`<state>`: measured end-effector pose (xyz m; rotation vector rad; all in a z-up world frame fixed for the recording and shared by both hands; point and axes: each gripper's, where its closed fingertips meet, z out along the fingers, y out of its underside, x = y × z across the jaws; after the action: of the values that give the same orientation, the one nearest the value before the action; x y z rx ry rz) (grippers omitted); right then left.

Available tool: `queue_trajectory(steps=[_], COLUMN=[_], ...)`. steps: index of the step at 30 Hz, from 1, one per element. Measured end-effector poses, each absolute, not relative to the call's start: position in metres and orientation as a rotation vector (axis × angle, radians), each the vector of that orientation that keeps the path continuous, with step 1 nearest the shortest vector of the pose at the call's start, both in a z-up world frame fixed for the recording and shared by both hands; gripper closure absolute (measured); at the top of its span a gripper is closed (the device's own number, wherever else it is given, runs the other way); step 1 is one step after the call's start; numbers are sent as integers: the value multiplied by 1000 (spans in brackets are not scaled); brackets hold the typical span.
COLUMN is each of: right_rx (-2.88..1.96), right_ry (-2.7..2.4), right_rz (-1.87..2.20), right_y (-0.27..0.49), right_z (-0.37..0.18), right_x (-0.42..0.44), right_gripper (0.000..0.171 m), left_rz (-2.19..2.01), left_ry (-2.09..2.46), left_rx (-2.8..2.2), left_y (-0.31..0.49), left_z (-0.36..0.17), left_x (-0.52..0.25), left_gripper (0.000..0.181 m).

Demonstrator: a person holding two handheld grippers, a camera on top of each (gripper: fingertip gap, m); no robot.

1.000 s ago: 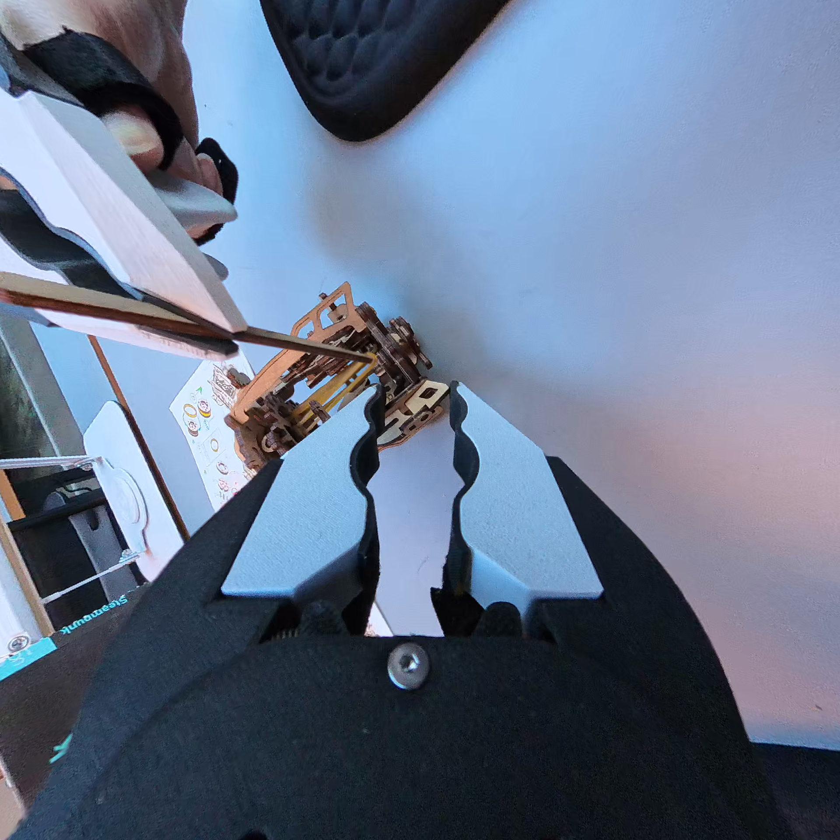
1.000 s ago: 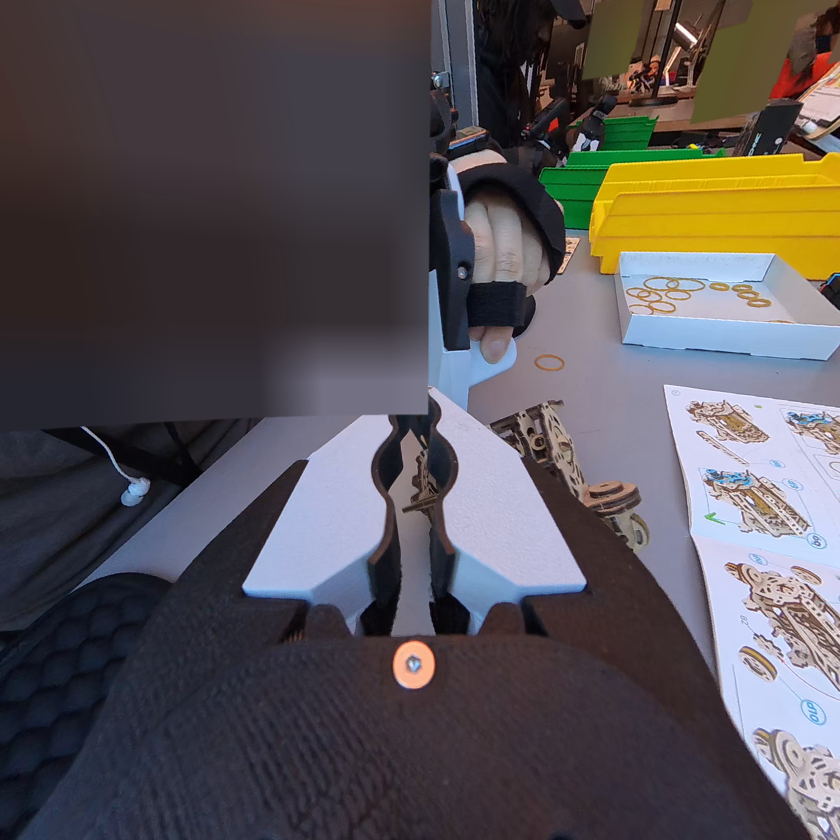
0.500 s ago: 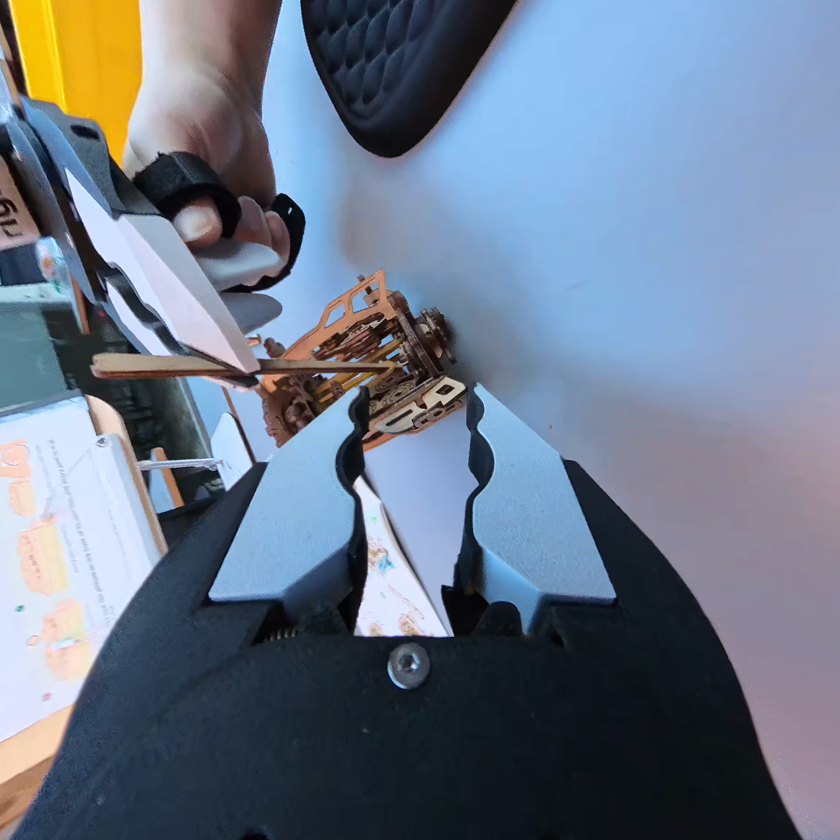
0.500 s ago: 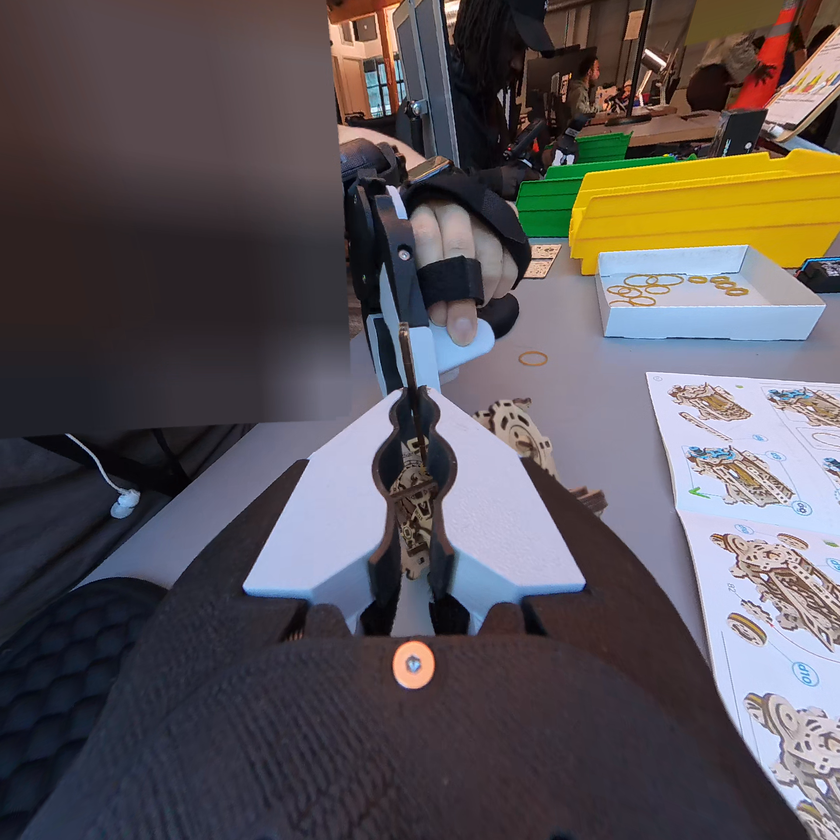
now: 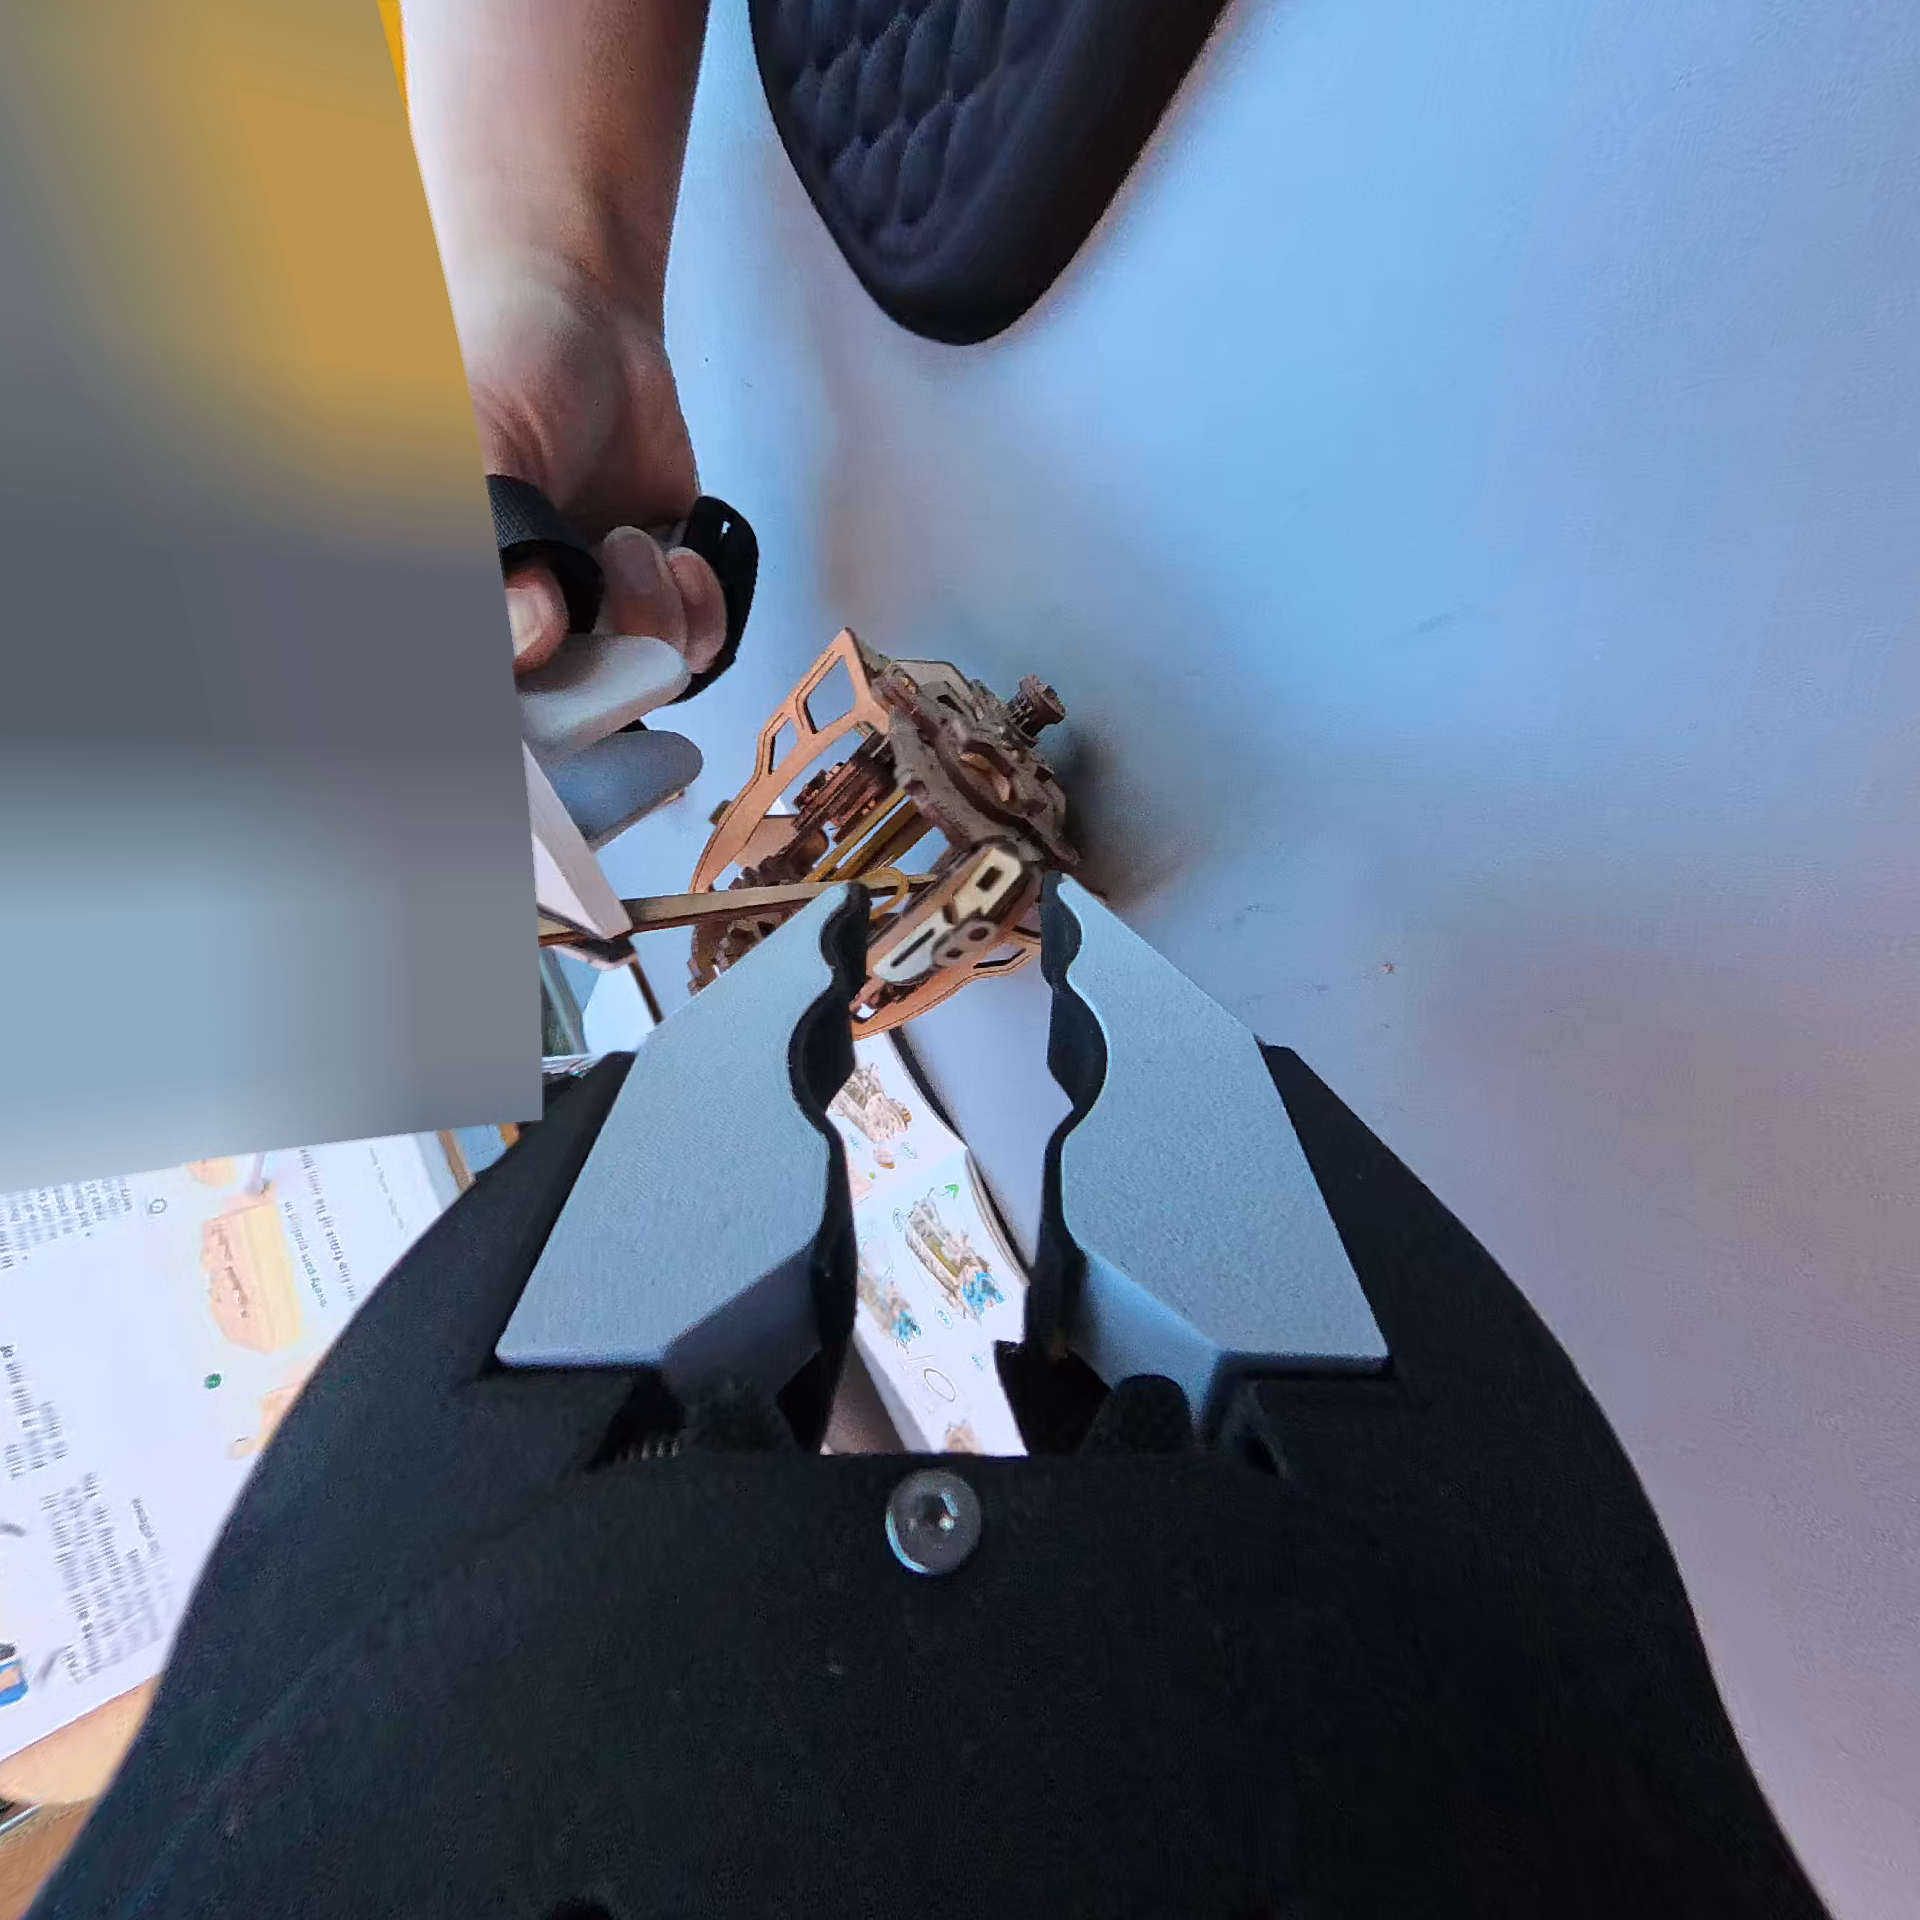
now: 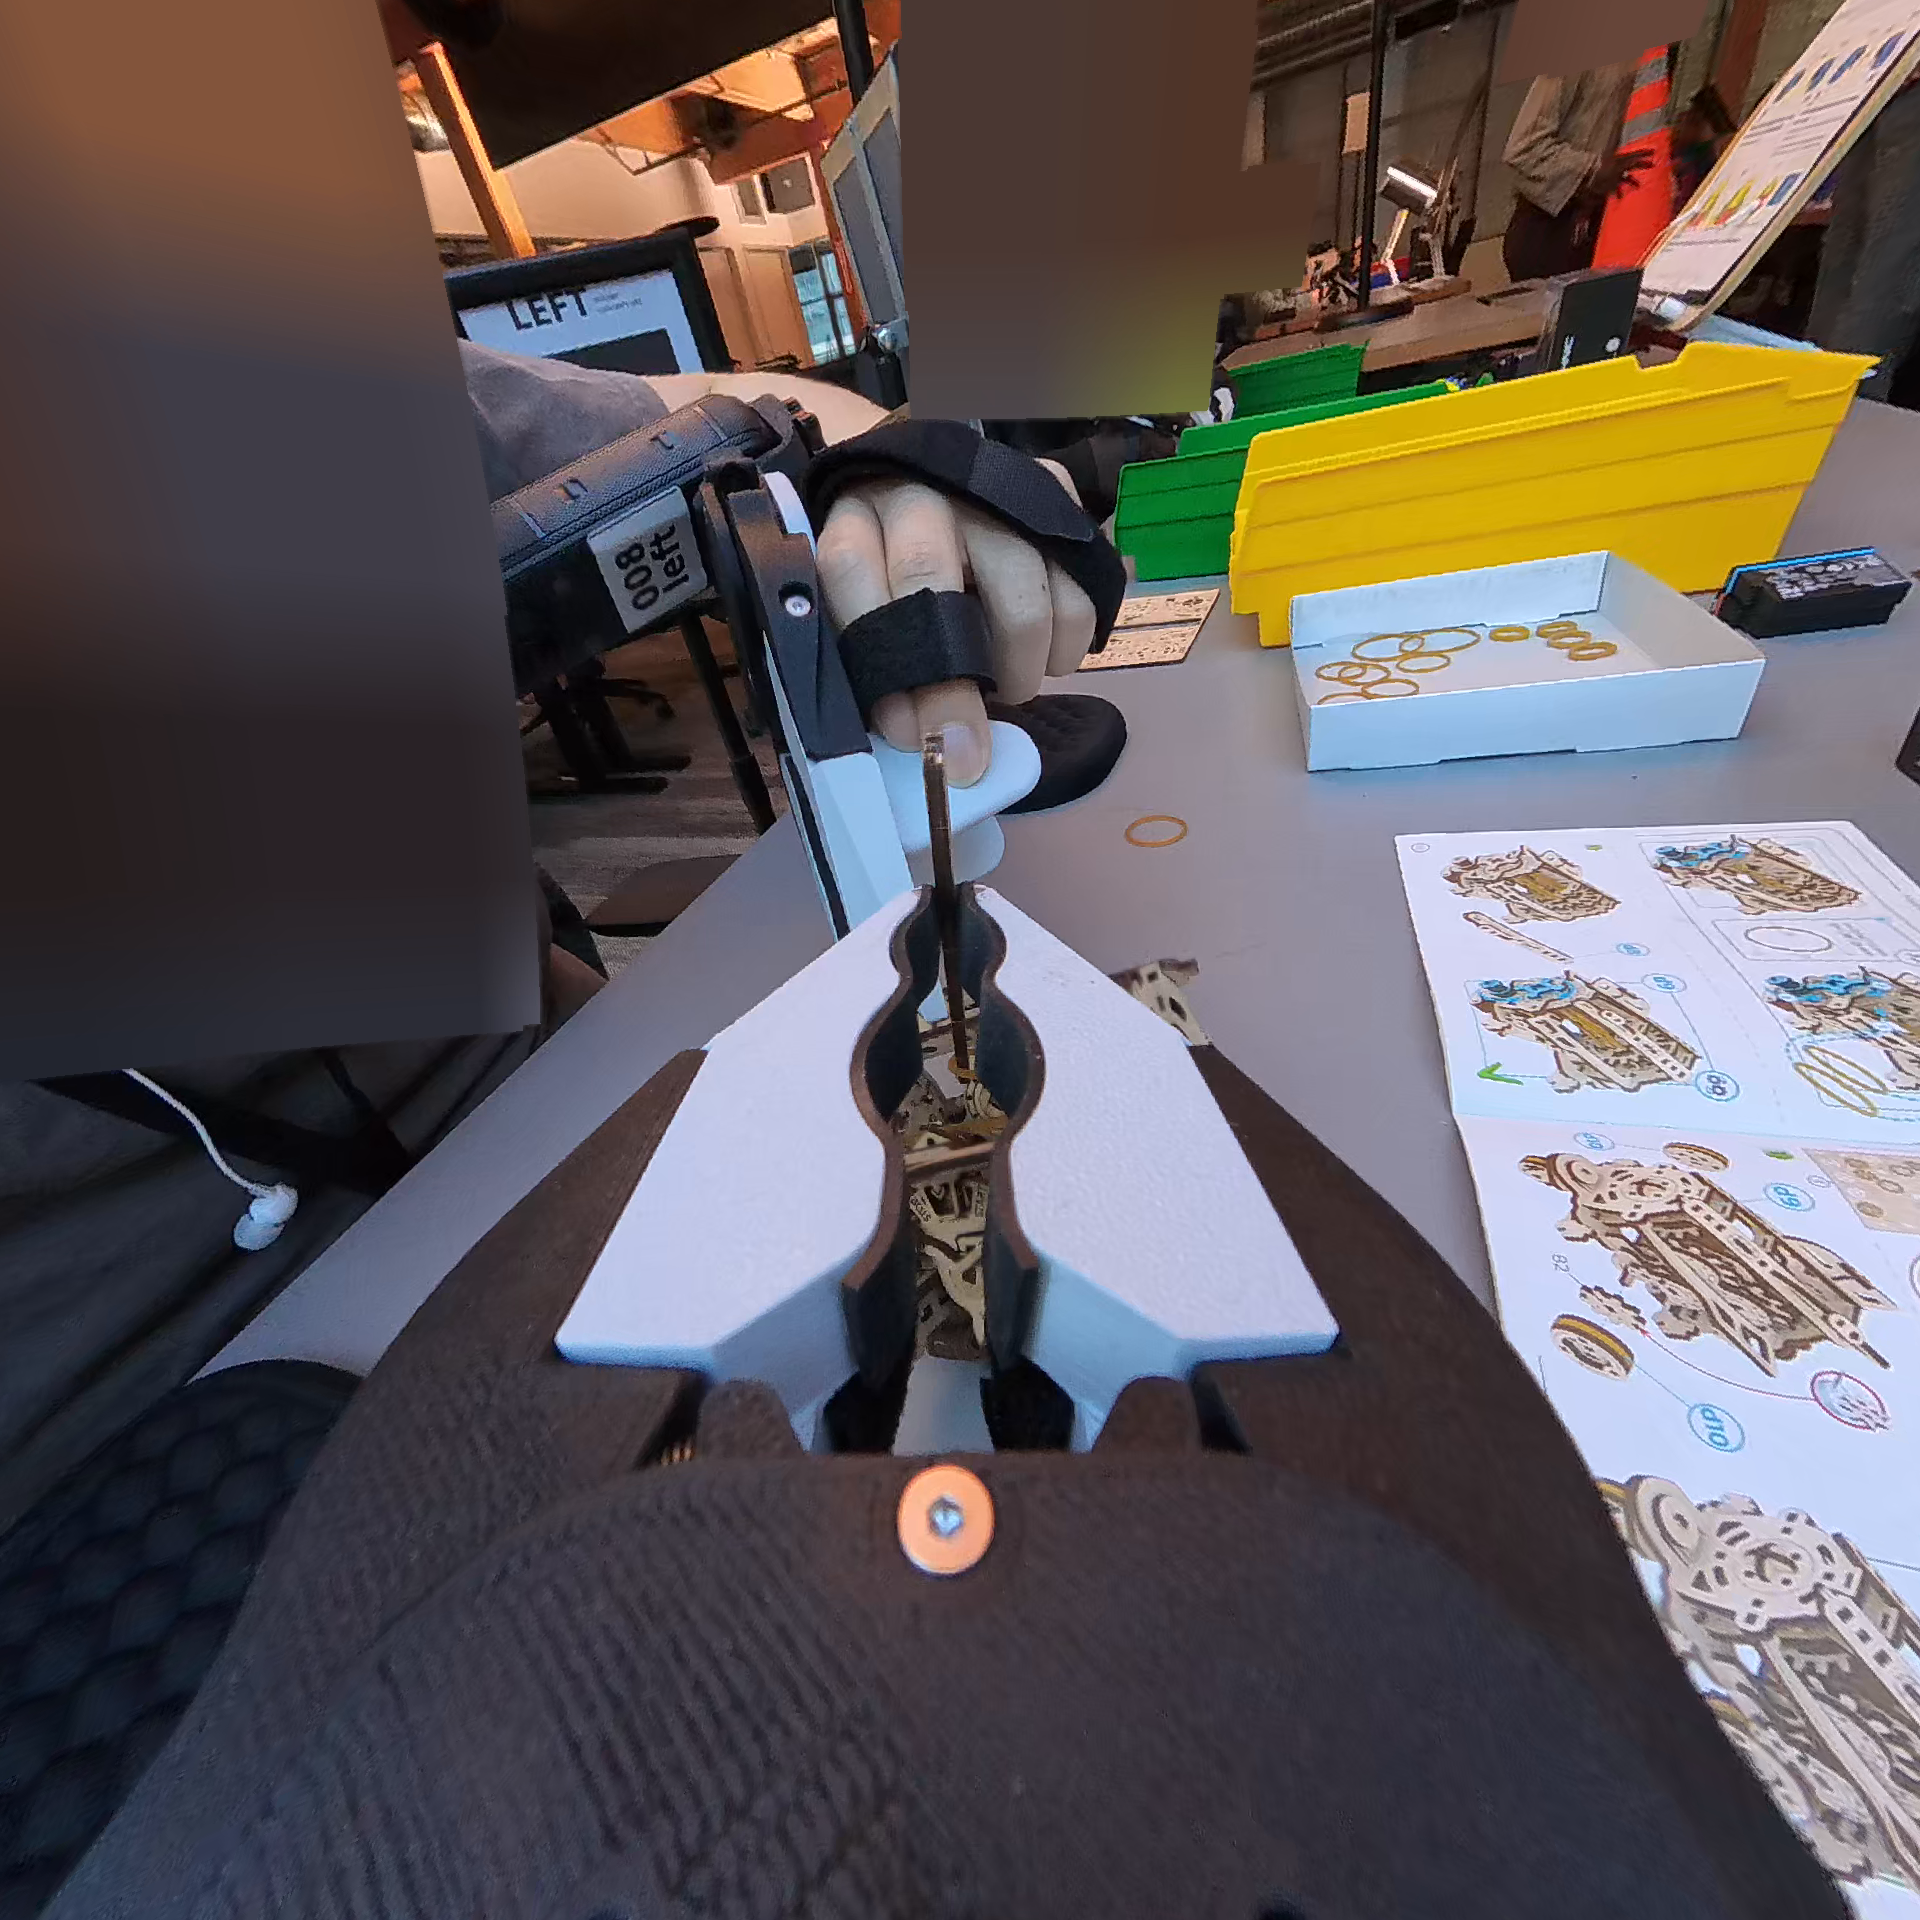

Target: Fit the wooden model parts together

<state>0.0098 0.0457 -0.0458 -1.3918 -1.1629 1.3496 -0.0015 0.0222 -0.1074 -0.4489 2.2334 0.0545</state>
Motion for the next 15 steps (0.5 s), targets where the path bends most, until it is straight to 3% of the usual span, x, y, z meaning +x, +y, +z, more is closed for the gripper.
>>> queue_trajectory(steps=[8,15], right_rx=[-1384,-1377], right_ry=[-1127,-1105], right_rz=[1404,1430], right_y=[55,56], right_z=[-45,-45], right_x=[20,26], right_gripper=[171,171], left_rz=[-12,-145], left_ry=[2216,2122], left_rx=[-483,-911], left_y=[24,21], left_z=[-108,-104], left_x=[7,16], left_gripper=[147,114])
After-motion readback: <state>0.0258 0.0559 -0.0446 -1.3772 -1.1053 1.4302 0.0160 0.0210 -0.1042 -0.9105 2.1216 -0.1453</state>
